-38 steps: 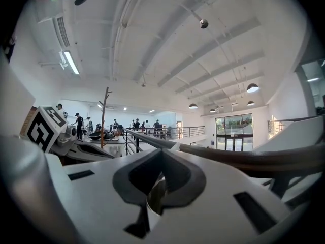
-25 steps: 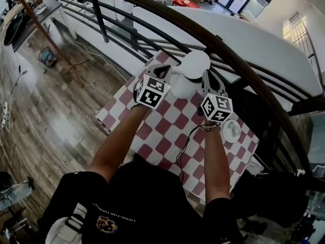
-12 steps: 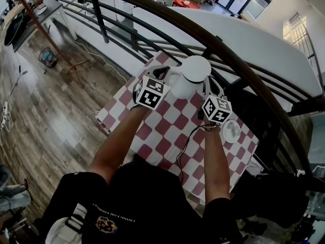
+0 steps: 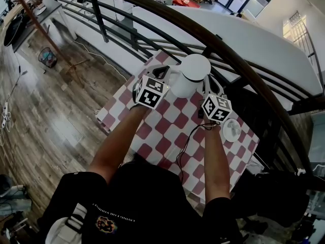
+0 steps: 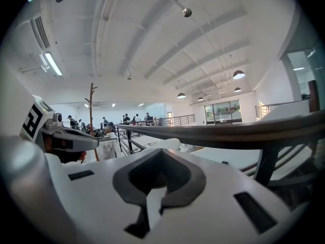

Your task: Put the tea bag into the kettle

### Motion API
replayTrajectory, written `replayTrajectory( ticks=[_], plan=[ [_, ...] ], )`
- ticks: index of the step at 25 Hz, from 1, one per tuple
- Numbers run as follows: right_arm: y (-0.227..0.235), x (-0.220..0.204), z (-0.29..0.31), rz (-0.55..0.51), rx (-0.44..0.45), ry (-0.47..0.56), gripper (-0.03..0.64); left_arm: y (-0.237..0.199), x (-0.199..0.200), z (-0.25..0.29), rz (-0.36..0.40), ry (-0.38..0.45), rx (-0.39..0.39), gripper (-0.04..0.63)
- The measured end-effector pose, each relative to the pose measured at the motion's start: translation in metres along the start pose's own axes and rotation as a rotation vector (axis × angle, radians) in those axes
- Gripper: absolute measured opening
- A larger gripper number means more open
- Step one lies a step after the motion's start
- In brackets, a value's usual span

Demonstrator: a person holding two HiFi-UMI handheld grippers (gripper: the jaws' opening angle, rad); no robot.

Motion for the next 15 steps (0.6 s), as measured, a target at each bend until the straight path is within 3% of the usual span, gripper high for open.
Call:
replayTrajectory(
  ticks=[15],
  plan=[
    [0.0039,-0.0103,0.0018,-0.009,-0.019,-0.031,0.011,0.0011,-0.0037,0.0026,-0.002,-0.005,-0.007,-0.002]
  ],
)
Point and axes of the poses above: the fingertips, and each gripper's own axes: z forward along the fingers, y to its right, x out of its top, the point moved 7 cm from there along -z, backward along the fingers, and after that the axes turned 4 degrees about y, right-handed, at the moved point
